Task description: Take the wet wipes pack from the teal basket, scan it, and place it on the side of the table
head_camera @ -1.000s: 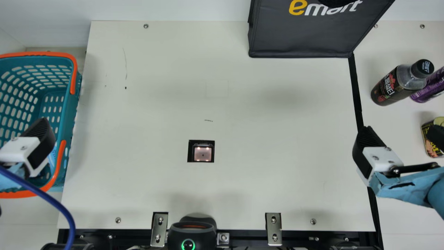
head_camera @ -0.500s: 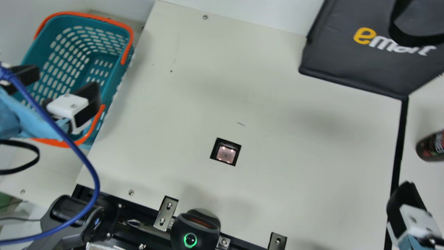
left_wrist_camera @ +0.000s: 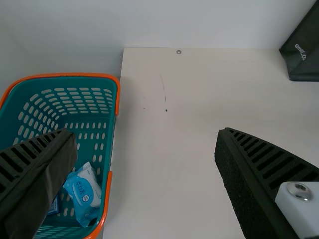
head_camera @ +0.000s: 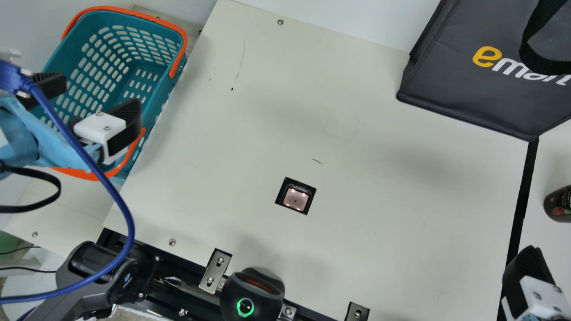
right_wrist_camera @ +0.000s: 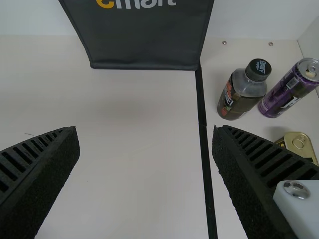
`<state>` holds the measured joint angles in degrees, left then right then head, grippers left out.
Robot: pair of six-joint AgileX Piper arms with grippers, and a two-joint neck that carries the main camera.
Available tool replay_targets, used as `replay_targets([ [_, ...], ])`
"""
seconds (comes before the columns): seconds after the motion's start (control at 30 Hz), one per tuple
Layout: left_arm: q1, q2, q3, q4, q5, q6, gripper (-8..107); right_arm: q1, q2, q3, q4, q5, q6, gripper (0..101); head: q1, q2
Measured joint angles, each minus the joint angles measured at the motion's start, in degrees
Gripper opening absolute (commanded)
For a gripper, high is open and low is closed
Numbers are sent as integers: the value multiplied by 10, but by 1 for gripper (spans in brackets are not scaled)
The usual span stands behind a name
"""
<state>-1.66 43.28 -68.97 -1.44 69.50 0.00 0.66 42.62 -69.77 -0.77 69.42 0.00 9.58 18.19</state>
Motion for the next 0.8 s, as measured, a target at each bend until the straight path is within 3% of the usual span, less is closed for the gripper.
replay_targets([
  [0.4, 7, 5, -1, 4, -4, -9, 90, 0, 0, 0, 0, 0, 0, 95, 0, 0],
  [0.8, 111, 47, -2, 26, -31, -94, 90, 0, 0, 0, 0, 0, 0, 95, 0, 1],
])
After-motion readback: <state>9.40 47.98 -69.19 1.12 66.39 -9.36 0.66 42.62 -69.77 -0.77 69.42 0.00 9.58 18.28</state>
